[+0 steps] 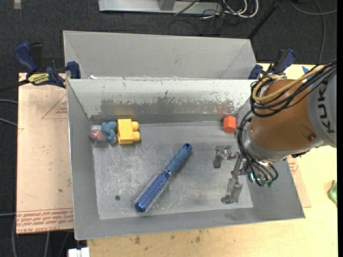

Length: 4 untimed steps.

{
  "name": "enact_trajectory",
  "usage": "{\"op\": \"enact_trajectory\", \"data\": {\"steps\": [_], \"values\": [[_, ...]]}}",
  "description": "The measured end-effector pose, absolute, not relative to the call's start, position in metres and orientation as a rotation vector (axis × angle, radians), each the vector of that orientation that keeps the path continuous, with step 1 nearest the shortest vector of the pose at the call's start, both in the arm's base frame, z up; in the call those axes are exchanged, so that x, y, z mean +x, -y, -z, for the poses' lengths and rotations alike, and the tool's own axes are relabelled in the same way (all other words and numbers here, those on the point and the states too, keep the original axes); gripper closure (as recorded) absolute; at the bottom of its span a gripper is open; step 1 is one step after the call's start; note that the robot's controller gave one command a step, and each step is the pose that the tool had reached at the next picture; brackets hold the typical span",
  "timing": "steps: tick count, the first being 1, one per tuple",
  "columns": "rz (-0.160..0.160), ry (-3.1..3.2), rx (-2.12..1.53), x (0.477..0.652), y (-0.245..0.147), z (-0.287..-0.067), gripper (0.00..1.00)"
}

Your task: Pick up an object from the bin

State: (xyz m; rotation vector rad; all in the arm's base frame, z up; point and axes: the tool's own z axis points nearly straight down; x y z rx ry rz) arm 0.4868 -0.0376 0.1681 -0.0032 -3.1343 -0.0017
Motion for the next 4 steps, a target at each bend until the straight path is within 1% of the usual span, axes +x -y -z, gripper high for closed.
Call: {"op": "enact_trajectory", "data": {"steps": [1, 2, 3, 4], "values": [[0.006, 3.143, 0.094, 0.510, -0.028, -0.153, 0.00], [0.004, 3.150, -0.066, 0.602, -0.041, -0.161, 0.00], [0.002, 3.098, 0.506, 0.563, -0.033, -0.068, 0.00], [0.002, 3.103, 0.507, 0.564, -0.033, -0.070, 1.00]]}}
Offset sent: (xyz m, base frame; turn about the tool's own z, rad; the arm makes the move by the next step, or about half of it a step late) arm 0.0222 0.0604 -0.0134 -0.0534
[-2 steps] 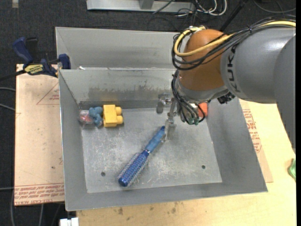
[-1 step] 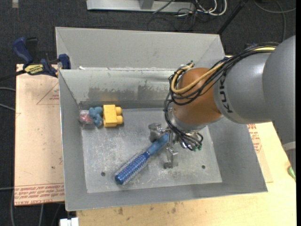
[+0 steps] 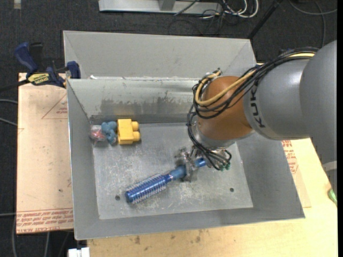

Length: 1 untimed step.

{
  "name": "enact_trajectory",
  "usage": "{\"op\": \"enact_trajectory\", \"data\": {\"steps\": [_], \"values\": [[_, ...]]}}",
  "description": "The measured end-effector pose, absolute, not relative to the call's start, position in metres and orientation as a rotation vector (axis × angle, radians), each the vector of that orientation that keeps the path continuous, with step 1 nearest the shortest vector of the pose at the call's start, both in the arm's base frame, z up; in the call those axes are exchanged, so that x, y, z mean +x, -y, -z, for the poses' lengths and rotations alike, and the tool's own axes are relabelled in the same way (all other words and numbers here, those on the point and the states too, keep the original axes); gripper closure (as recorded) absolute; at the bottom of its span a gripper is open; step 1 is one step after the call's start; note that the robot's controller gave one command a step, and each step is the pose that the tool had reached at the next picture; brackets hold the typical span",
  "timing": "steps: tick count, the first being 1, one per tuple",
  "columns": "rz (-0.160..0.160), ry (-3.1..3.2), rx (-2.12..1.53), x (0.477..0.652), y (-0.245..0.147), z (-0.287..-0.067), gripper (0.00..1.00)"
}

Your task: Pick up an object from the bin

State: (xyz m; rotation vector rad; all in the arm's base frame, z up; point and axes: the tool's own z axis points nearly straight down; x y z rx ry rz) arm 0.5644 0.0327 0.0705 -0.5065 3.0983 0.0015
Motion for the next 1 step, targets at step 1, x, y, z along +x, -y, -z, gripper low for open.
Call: {"op": "enact_trajectory", "data": {"steps": [1], "values": [[0.001, -3.087, -0.531, 0.5462, -0.0380, -0.2407, 1.00]]}}
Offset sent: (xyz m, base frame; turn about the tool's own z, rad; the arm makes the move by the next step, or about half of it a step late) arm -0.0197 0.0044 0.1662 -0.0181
